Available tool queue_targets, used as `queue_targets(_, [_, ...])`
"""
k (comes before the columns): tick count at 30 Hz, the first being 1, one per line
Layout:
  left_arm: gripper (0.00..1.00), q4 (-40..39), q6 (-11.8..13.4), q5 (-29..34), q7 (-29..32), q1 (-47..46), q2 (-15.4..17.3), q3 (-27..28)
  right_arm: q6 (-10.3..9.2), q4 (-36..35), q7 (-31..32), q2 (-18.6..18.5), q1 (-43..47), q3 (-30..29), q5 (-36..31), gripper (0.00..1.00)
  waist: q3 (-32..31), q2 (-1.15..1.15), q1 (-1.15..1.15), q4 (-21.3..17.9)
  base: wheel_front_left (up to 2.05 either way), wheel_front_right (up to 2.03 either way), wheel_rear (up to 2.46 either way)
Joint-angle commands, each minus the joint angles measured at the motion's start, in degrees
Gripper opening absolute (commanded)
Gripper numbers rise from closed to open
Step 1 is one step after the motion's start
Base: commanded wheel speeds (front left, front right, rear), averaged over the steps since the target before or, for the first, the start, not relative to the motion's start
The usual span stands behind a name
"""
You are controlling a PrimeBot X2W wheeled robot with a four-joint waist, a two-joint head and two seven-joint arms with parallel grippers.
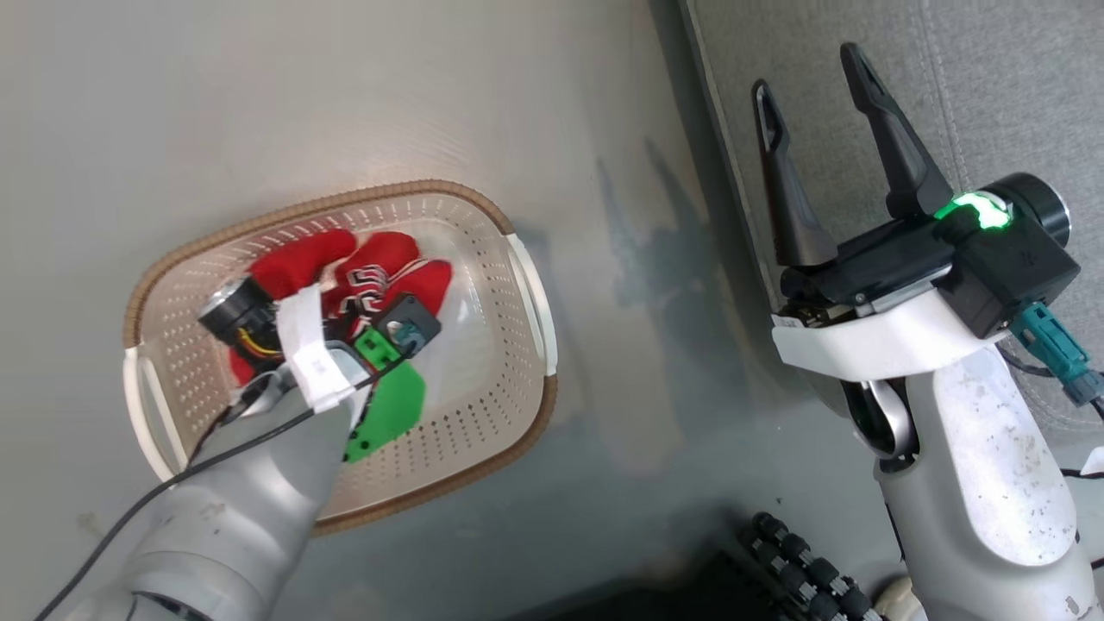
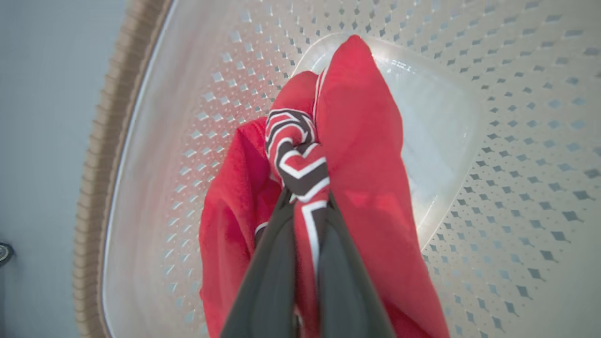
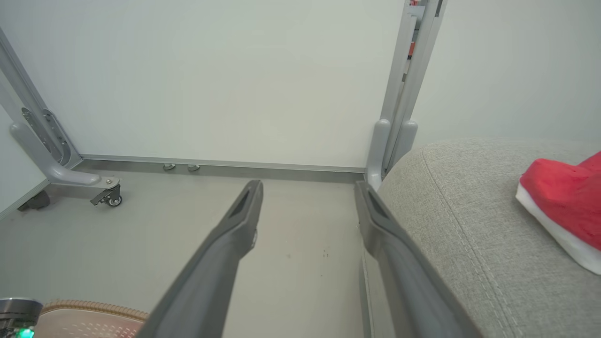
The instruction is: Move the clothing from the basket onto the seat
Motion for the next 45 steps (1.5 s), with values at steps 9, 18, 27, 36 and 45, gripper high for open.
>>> queue_targets(9, [0.00, -2.7, -0.6, -5.1, -7.2, 2.4, -2.8, 1.6, -0.06, 2.0, 0.0, -0.1, 3.5, -0.8, -1.2, 1.00, -10.0, 0.60, 0.00, 4.9, 0.00, 0.00, 0.00])
queue_targets(18, [0.00, -6.2, -1.8, -10.5, -13.3, 5.3, -3.0, 3.7, -0.06, 3.8, 0.0, -0.2, 6.6, -1.7, -1.7, 1.00, -16.6, 0.60, 0.00, 7.7, 0.00, 0.00, 0.00])
queue_targets(27, [0.00, -19.0, -0.5, -14.9, -13.6, 9.2, -2.9, 4.8, -0.06, 5.6, 0.0, -0.1, 10.4, -2.7, -2.2, 1.00, -22.9, 0.60, 0.00, 9.8, 0.00, 0.00, 0.00])
queue_targets(36, [0.00, -32.7, -0.2, -16.4, -13.7, 13.1, -2.9, 7.2, -0.06, 6.8, 0.0, -0.1, 14.8, -2.6, -1.5, 1.00, -29.2, 0.60, 0.00, 10.8, 0.00, 0.00, 0.00])
queue_targets(45, [0.00, -43.5, -0.8, -17.1, -13.6, 15.1, -2.9, 9.7, -0.06, 7.5, 0.0, -0.1, 17.9, -2.0, -0.7, 1.00, -33.6, 0.60, 0.00, 10.8, 0.00, 0.00, 0.00])
